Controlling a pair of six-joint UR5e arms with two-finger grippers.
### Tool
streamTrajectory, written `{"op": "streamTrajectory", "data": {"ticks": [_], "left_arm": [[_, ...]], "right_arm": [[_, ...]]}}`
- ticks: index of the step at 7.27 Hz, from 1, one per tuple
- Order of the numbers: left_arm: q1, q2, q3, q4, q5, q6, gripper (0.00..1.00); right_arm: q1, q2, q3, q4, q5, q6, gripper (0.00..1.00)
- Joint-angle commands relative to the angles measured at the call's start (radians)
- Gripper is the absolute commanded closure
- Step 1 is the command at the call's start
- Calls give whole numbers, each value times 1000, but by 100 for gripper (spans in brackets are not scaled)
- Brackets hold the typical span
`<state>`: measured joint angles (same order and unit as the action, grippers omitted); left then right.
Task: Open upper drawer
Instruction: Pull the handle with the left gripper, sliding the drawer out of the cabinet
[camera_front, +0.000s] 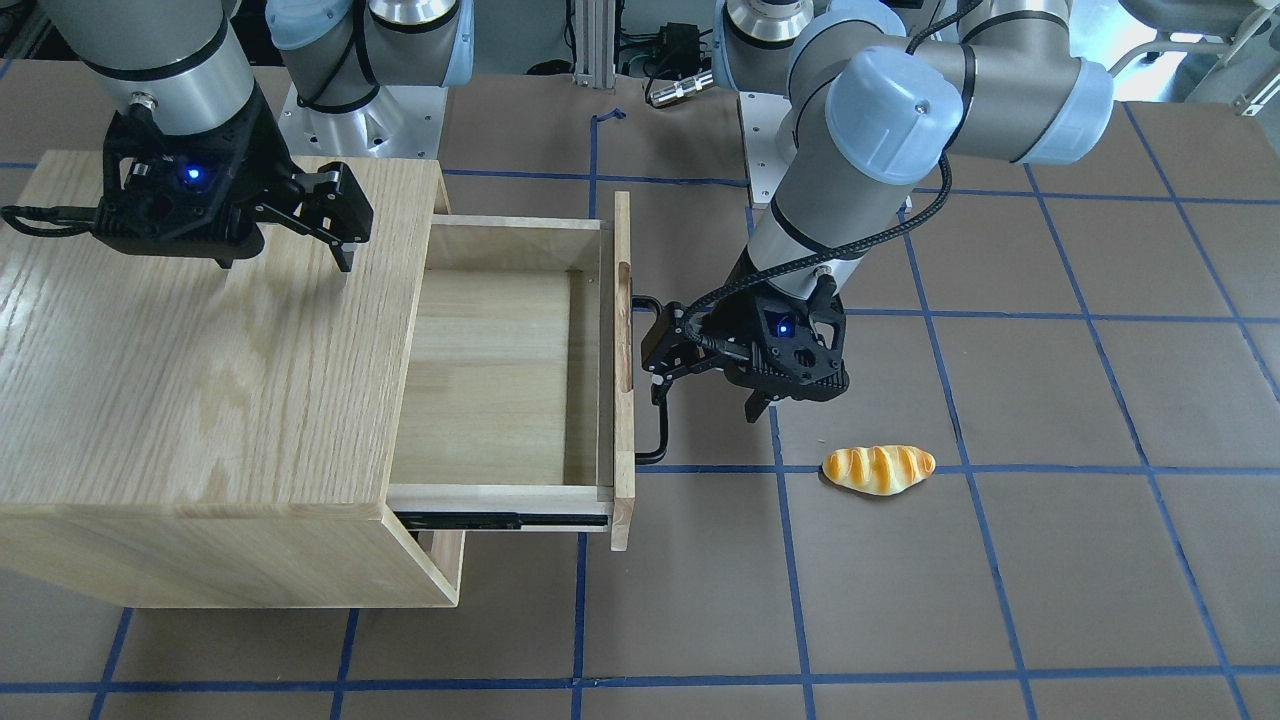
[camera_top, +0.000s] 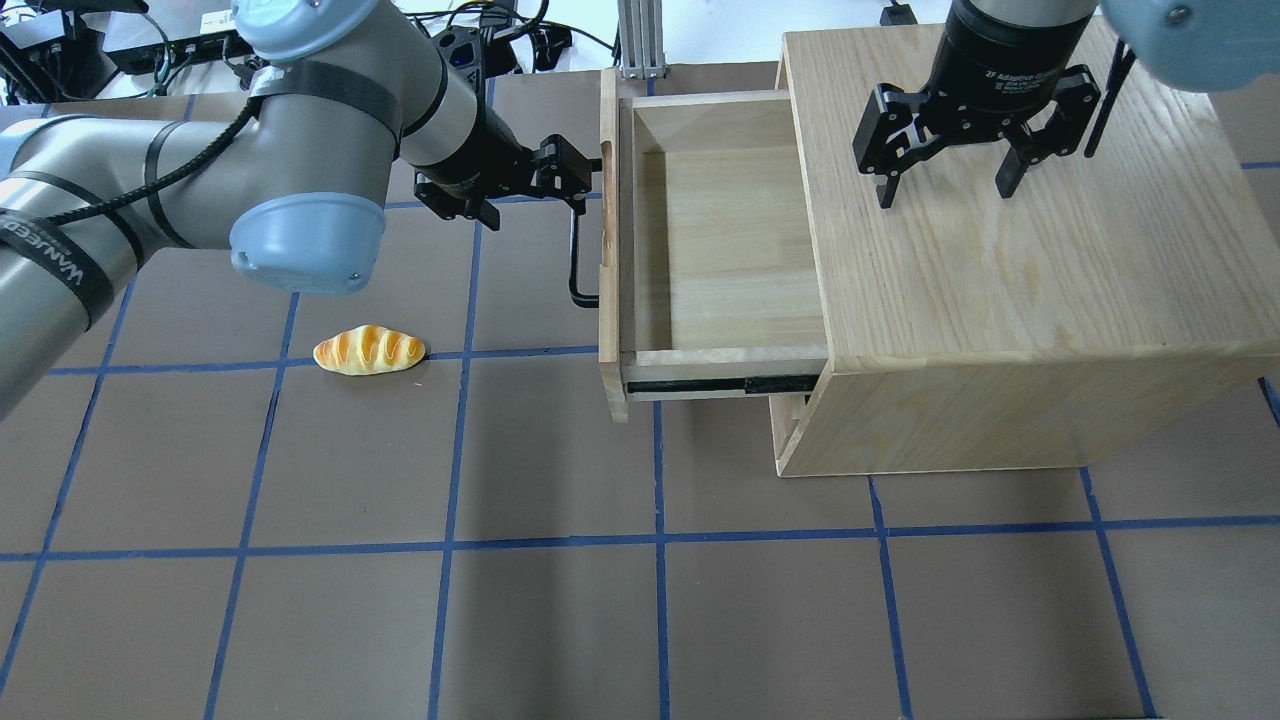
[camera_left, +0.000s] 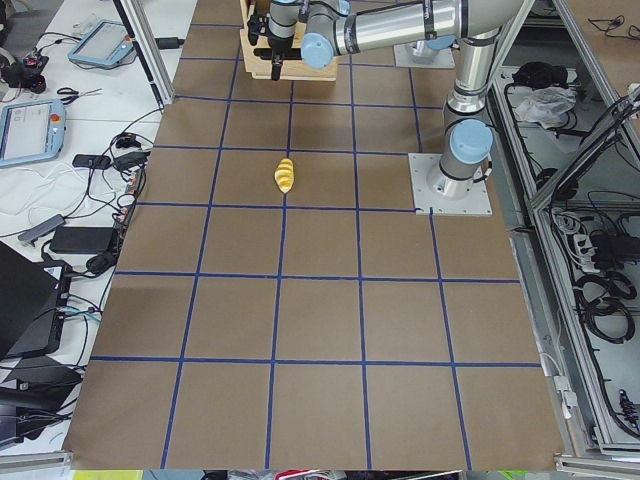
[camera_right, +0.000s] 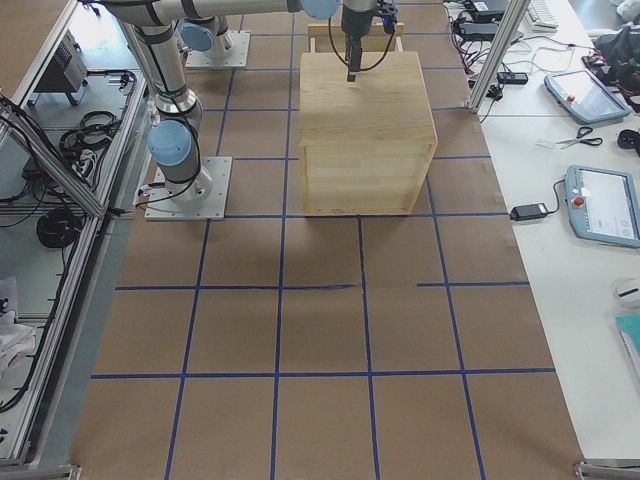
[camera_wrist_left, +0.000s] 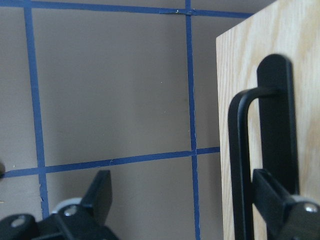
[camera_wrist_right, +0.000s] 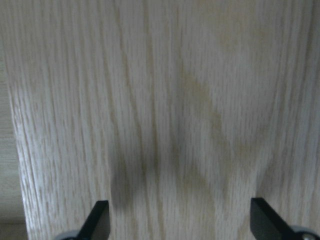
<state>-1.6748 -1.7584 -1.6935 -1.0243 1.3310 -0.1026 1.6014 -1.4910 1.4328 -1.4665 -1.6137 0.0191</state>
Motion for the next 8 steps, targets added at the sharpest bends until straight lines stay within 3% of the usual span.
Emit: {"op": "streamTrajectory", "data": {"ticks": [1,6,7,8], "left_arm": [[38,13,-3,0,-4,52,0],[46,48,4,3,8,104,0],[84,80,26,-51,28,139,0],[136,120,72,-186,28,184,0]], "right_arm": [[0,0,0,0,0,-1,0],[0,0,0,0,0,1,0],[0,0,0,0,0,-1,0],[0,0,0,0,0,1,0]]}}
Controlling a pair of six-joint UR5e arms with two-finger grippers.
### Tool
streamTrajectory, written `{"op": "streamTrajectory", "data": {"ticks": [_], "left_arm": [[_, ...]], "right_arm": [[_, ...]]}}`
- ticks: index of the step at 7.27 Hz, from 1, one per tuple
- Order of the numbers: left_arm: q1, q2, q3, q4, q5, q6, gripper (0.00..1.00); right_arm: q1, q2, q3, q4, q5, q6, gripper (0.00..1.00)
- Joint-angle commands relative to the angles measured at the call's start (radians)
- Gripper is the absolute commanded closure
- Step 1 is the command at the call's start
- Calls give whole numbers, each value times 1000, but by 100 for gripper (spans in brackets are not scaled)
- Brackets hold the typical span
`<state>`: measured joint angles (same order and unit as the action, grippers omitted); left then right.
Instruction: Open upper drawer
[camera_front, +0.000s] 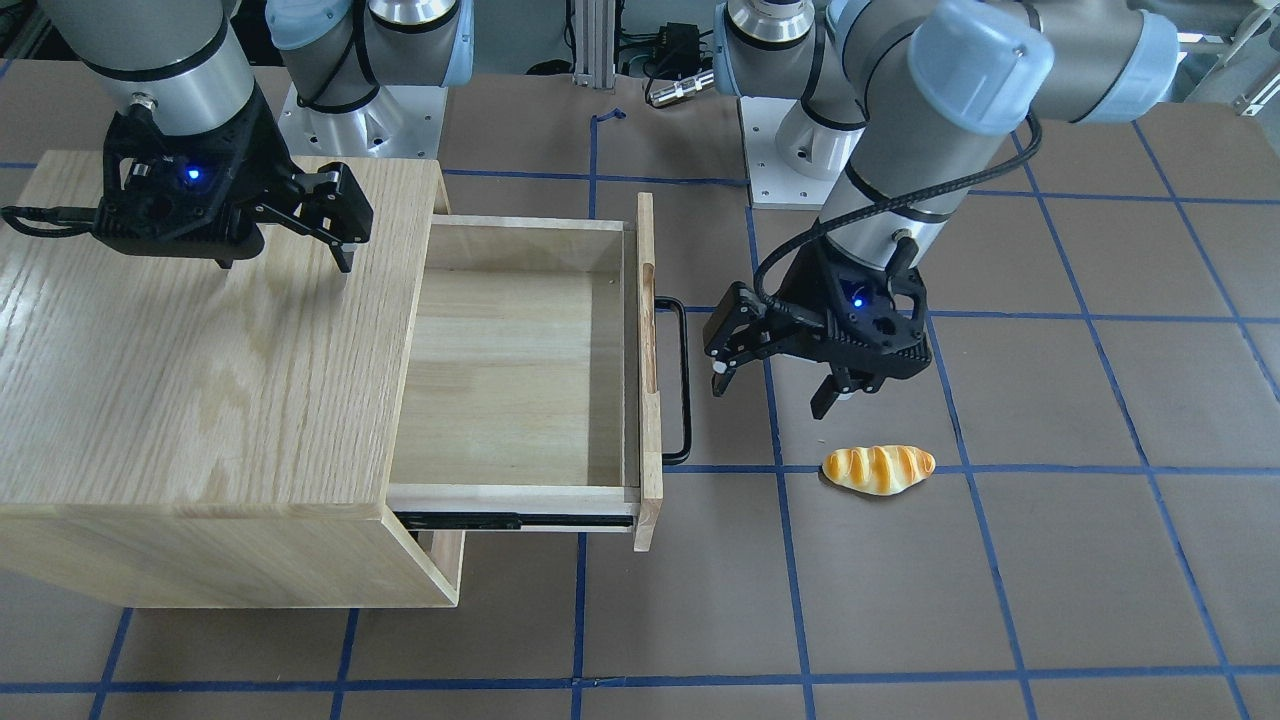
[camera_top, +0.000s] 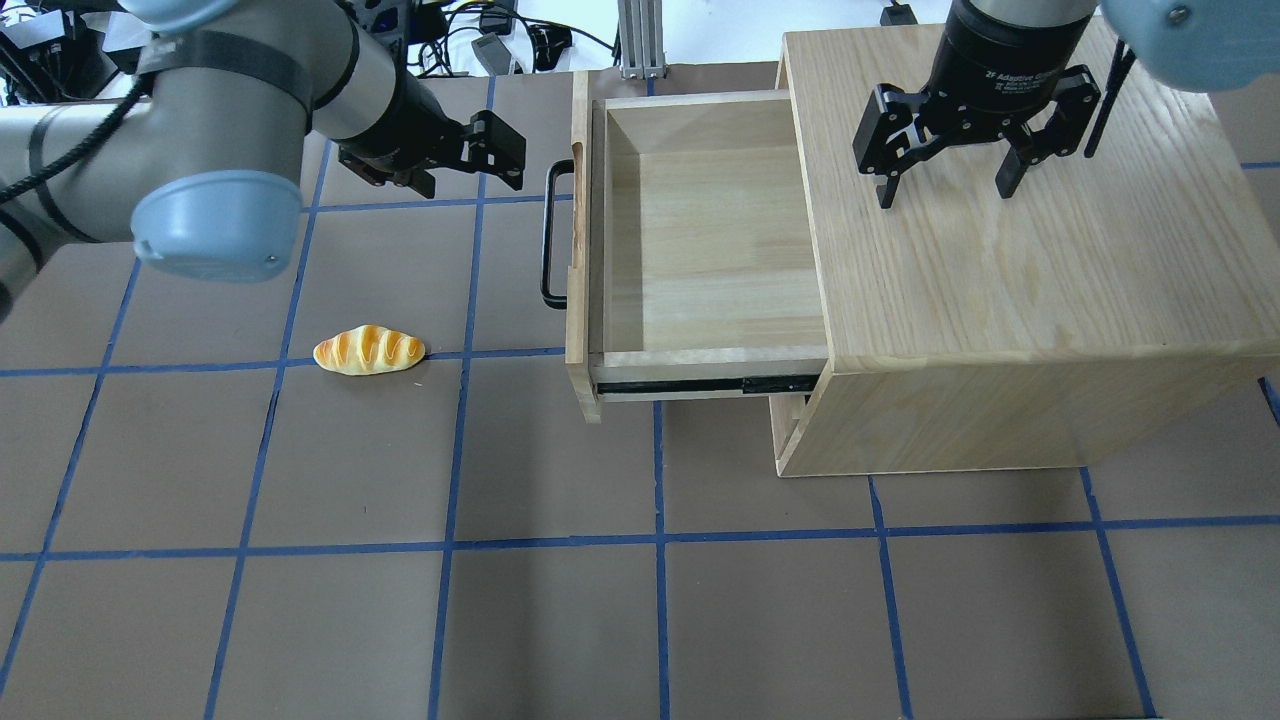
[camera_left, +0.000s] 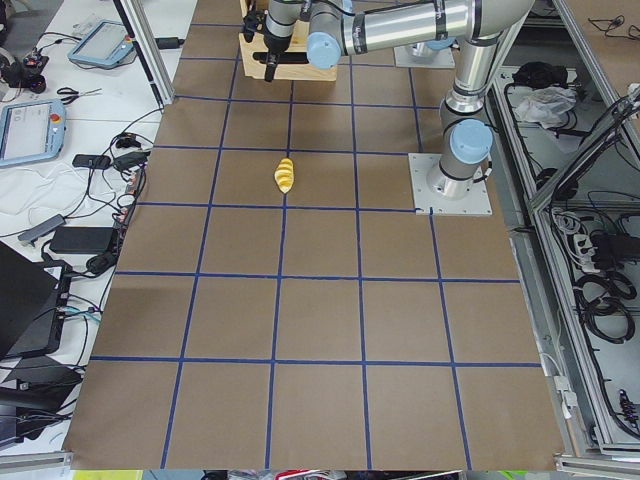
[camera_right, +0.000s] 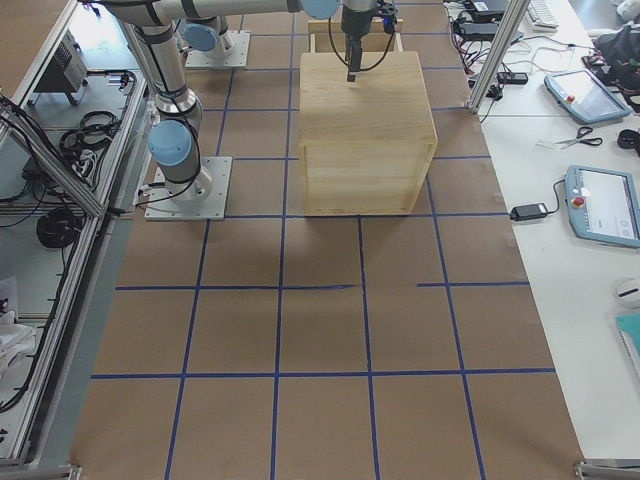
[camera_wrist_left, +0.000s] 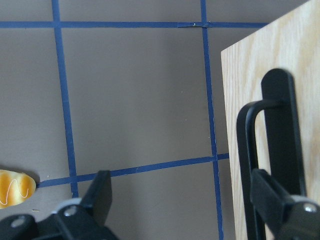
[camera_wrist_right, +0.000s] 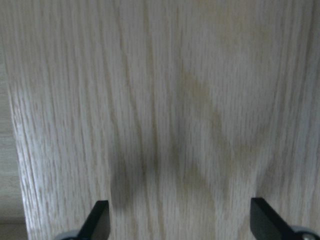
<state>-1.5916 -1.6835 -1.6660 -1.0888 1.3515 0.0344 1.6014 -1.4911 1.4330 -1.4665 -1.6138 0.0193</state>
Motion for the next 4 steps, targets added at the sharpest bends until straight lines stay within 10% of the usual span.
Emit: {"op": "streamTrajectory", "data": {"ticks": [1,4], "left_arm": [[73,71,105,-295,9,89,0],[81,108,196,-488,156,93,0]], "right_arm": [[0,0,0,0,0,1,0],[0,0,0,0,0,1,0]]}}
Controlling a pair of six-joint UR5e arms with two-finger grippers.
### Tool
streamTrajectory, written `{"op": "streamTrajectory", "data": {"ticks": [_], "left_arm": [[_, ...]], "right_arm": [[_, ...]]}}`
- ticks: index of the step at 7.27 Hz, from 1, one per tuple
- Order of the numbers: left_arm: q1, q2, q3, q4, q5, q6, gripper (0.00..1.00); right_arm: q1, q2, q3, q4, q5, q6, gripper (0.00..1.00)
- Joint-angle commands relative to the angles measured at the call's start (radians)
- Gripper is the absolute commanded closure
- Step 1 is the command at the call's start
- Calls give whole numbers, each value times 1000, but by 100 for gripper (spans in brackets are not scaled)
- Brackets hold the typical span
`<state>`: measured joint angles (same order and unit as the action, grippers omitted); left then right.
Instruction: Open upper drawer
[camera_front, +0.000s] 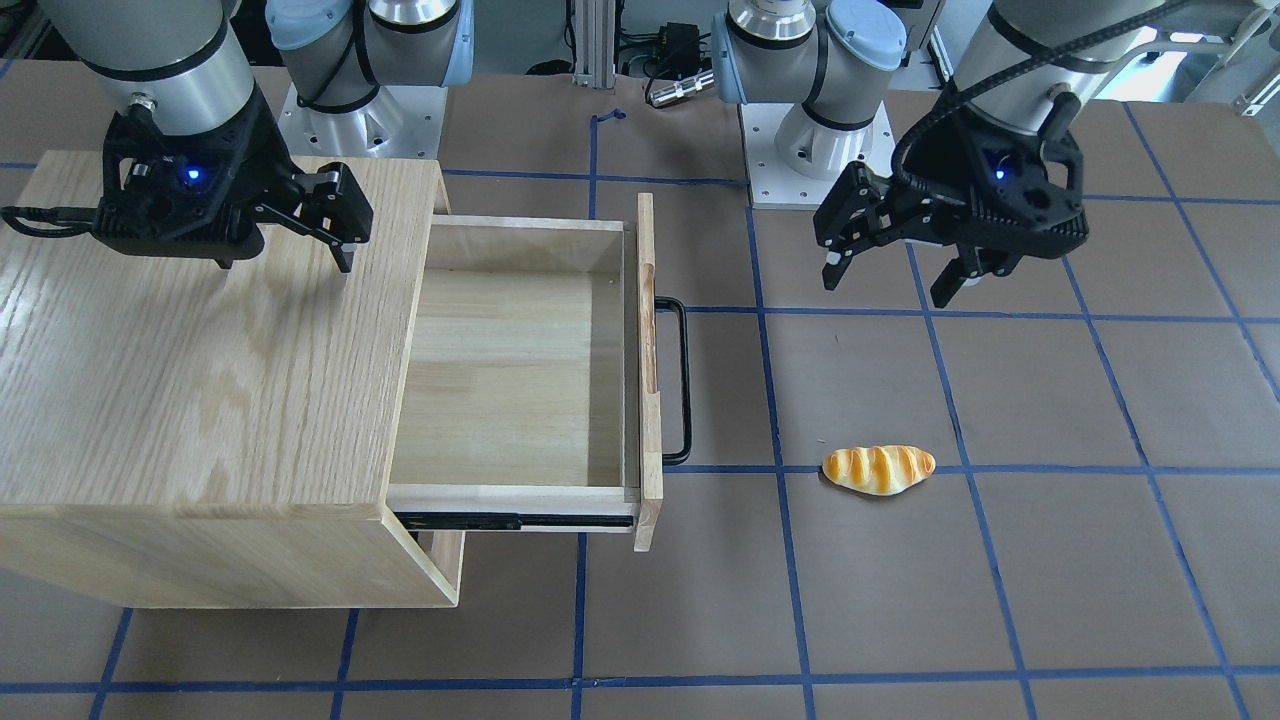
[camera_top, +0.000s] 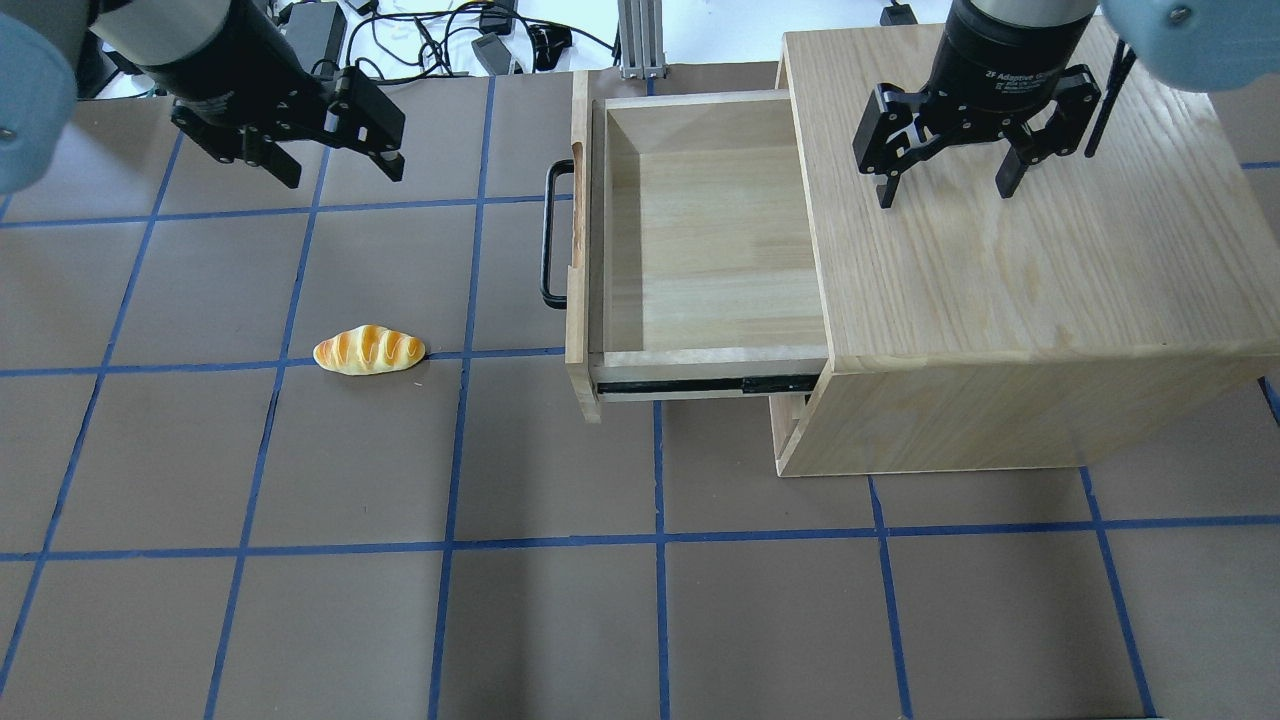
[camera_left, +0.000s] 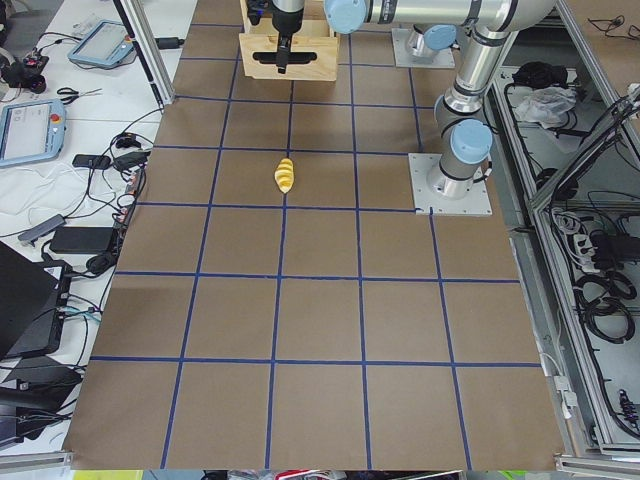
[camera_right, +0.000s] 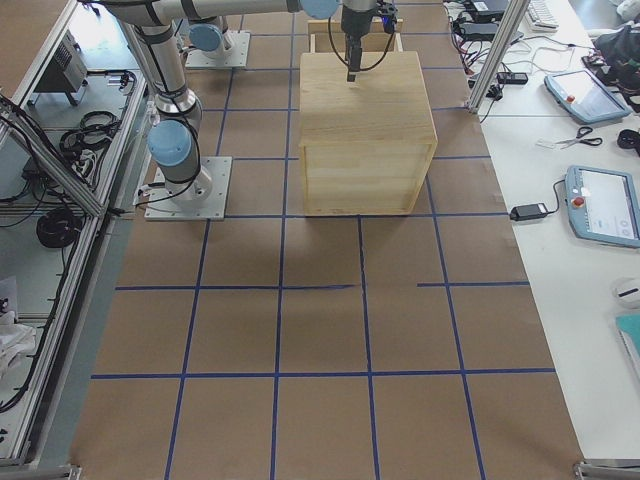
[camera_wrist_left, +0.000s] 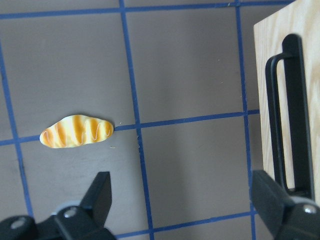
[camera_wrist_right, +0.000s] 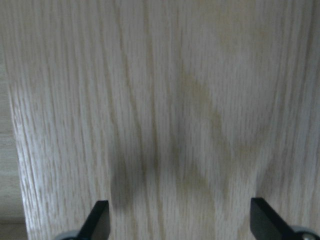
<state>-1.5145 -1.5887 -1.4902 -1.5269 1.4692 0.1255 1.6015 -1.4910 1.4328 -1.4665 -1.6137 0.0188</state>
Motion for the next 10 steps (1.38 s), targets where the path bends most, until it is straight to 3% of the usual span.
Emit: {"op": "streamTrajectory", "data": {"ticks": [1,10], "left_arm": [[-3,18,22,-50,48,2,0],[-7,35,13,-68,79,-9,0]], "right_arm": [[0,0,0,0,0,0,0],[0,0,0,0,0,1,0]]}}
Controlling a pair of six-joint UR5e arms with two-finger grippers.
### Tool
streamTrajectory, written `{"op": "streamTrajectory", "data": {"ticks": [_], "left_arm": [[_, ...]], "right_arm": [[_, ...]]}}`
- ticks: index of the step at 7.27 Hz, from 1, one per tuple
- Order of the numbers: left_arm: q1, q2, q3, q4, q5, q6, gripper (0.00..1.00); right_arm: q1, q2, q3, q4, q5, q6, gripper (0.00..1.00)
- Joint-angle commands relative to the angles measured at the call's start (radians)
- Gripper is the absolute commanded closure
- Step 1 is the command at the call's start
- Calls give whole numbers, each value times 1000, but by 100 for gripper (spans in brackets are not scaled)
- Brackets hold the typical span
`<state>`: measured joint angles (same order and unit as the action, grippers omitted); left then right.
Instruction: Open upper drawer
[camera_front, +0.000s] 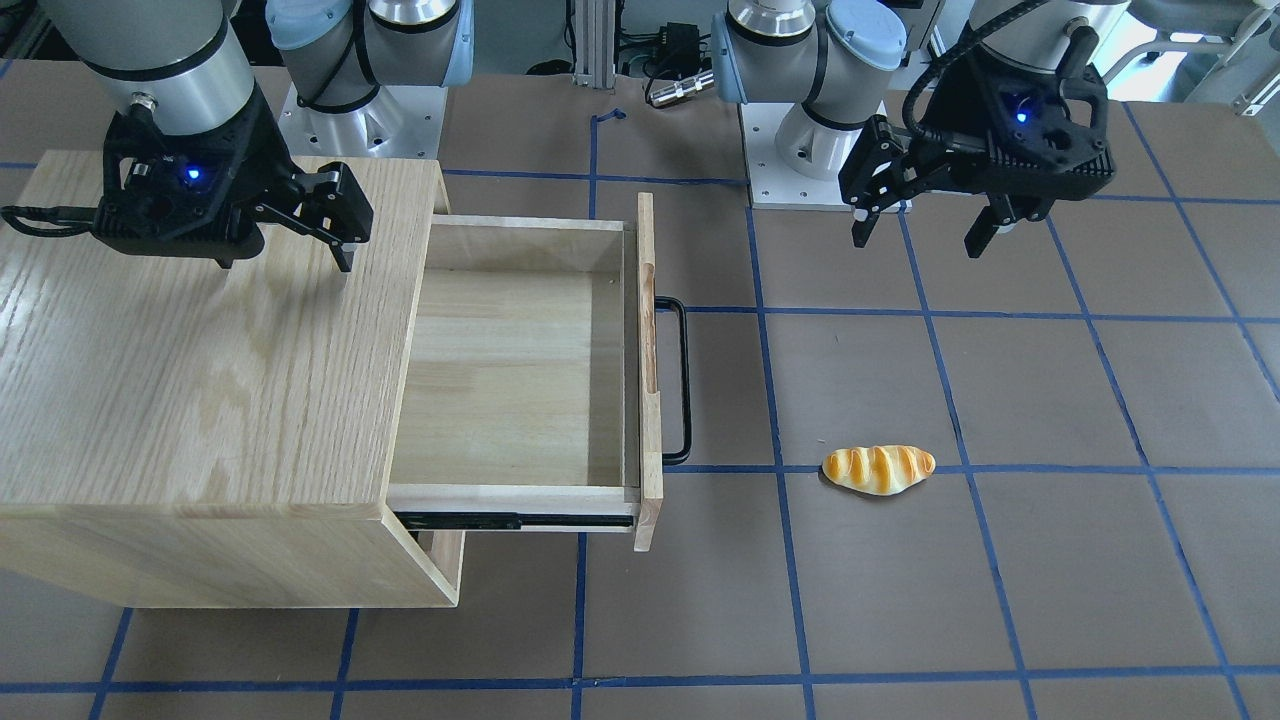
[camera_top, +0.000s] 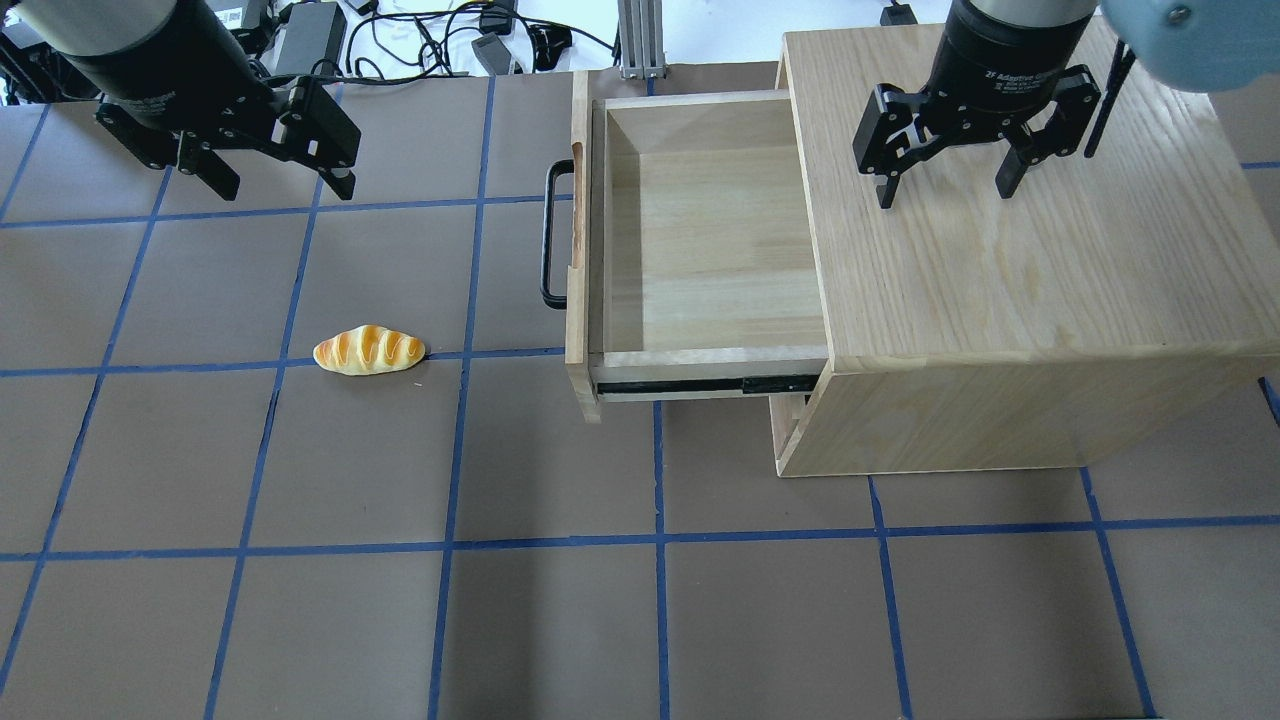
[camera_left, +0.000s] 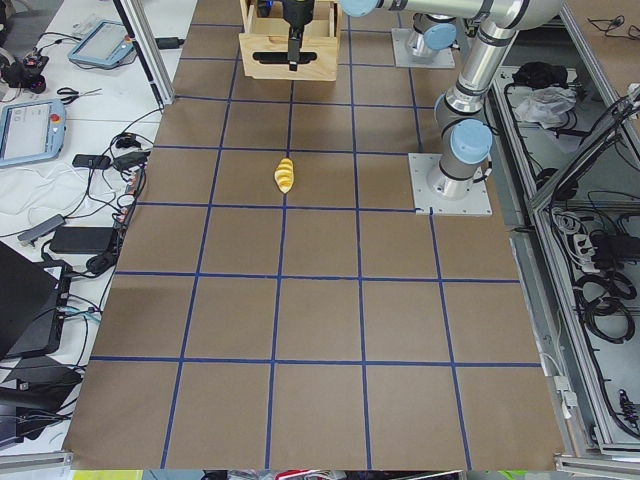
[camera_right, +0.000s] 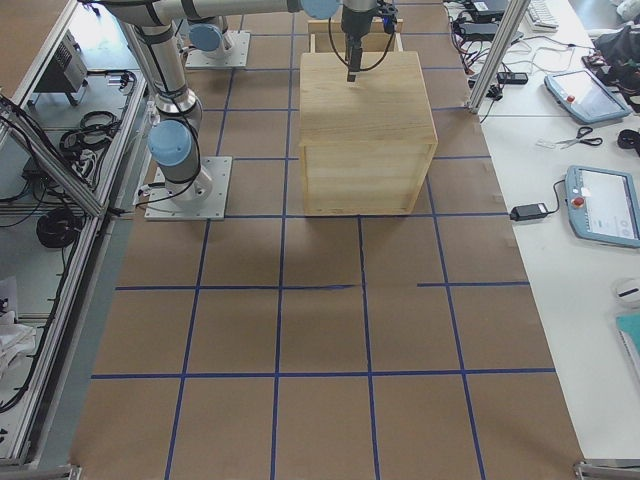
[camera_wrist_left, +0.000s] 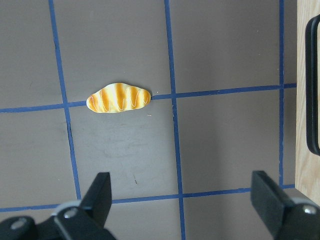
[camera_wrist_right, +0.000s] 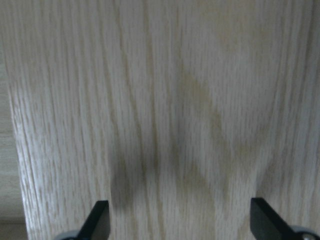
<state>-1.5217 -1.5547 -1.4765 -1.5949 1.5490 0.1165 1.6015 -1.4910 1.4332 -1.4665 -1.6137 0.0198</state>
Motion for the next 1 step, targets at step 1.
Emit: {"op": "streamTrajectory", "data": {"ticks": [1], "left_arm": [[0,1,-1,0,0,0,0]], "right_arm": [[0,0,0,0,0,0,0]]}}
